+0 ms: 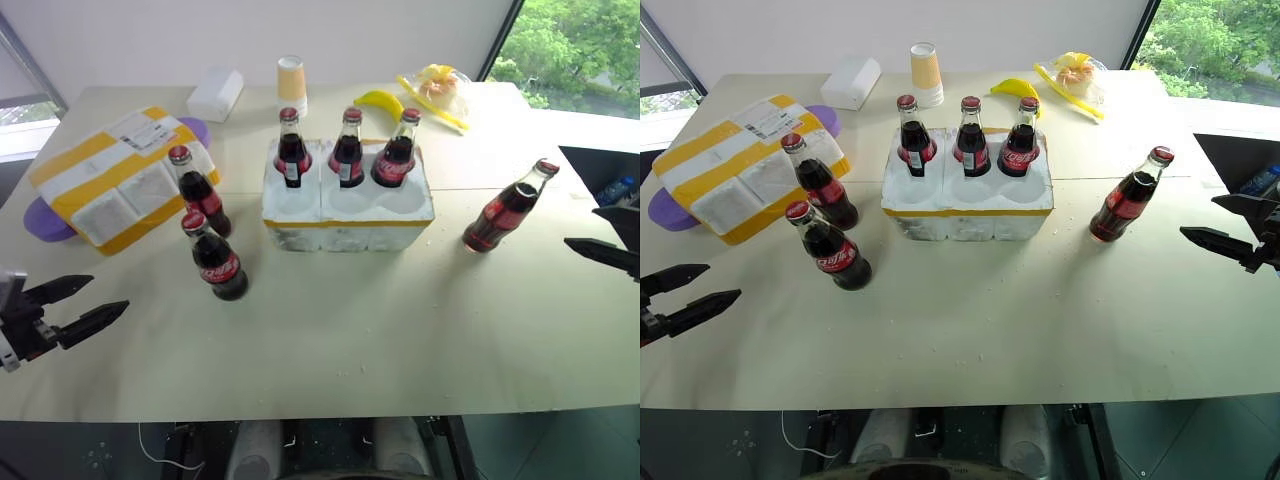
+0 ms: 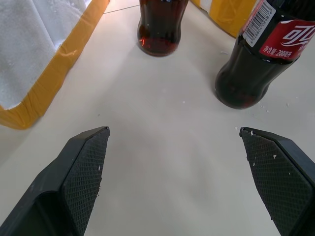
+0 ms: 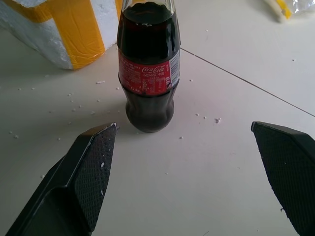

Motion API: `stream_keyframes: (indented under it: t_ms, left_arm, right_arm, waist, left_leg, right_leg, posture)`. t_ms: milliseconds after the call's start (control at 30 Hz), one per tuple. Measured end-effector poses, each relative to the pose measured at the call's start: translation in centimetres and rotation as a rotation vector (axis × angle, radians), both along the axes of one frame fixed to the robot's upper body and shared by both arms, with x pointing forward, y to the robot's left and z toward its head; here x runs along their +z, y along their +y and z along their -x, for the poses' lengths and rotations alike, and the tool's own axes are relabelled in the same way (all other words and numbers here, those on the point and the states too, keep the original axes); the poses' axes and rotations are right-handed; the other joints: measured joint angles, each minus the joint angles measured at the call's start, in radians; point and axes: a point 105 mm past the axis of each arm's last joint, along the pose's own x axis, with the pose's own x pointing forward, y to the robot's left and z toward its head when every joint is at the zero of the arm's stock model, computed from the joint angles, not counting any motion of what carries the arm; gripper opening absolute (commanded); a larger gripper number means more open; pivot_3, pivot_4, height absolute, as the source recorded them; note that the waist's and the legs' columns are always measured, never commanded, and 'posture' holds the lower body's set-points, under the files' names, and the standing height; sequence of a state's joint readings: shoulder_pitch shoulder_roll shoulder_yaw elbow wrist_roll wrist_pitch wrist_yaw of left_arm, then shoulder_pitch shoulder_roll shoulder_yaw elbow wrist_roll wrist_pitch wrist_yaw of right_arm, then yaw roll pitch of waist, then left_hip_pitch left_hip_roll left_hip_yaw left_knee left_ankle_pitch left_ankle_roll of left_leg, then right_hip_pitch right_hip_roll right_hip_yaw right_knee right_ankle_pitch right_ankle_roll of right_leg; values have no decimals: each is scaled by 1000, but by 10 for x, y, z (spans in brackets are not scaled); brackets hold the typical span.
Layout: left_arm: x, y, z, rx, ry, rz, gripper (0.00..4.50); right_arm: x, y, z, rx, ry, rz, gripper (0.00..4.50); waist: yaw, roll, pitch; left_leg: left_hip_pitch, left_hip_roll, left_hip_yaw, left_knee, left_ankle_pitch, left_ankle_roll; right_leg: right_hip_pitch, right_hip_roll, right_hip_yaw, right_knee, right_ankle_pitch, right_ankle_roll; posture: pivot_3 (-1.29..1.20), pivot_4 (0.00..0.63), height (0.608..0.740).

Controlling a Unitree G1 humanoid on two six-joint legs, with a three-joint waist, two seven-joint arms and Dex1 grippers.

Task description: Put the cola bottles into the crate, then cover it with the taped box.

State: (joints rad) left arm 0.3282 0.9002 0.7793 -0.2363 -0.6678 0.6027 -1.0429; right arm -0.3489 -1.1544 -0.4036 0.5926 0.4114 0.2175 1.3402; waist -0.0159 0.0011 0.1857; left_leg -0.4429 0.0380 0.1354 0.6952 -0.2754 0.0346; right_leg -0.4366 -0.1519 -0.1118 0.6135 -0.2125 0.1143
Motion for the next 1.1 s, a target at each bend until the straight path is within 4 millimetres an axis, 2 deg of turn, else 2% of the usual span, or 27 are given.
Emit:
stream_keyframes:
  t_ms: [500, 600, 733, 867, 933, 1000, 1100]
  left_arm:
    - [9, -4, -8, -13, -18, 57, 4437]
    - [11, -9, -8, -34, -25, 67, 4437]
    - [6, -19, -6, -83, 1, 71, 4437]
    - [7, -30, -13, -139, -6, 83, 4437]
    - [13, -38, -19, -186, -19, 71, 4437]
    - [16, -47, -23, -228, -28, 60, 4437]
    - [15, -60, -26, -292, -16, 51, 4437]
  right_arm:
    - [-5, -1, -1, -31, 8, -31, 4500]
    - [-4, 0, -2, -32, -3, -20, 4500]
    - [-1, 5, 7, 2, 12, -16, 4500]
    - [7, 26, 25, 100, 50, -25, 4500]
    - [9, 45, 38, 182, 93, -31, 4500]
    - [18, 64, 48, 248, 100, -46, 4500]
    - [42, 92, 57, 327, 42, -66, 4500]
  waist:
    - [0, 0, 0]
    - [0, 0, 0]
    - [3, 1, 0]
    - [6, 2, -1]
    - [10, 2, -2]
    - [7, 2, -2]
    - [4, 2, -2]
  left_leg:
    - [0, 0, 0, 0, 0, 0]
    - [0, 0, 0, 0, 0, 0]
    - [0, 0, 0, 0, 0, 0]
    - [1, 0, -1, 1, 0, 0]
    - [1, 0, -1, 1, 0, 0]
    - [1, 0, -1, 1, 0, 1]
    - [1, 1, -2, 1, 0, 0]
  right_leg:
    - [1, 0, 0, 0, 0, 0]
    - [1, 0, 0, 1, 0, 0]
    - [1, 0, 0, 1, 0, 1]
    - [2, 1, 0, 1, 0, 1]
    - [2, 0, 0, 1, 0, 1]
    - [2, 0, 0, 1, 0, 1]
    - [2, 1, 0, 1, 0, 0]
  posture:
    - [0, 150, 740]
    - [0, 150, 740]
    - [0, 150, 740]
    - [0, 150, 740]
    - [0, 150, 740]
    - [0, 150, 740]
    - [0, 150, 740]
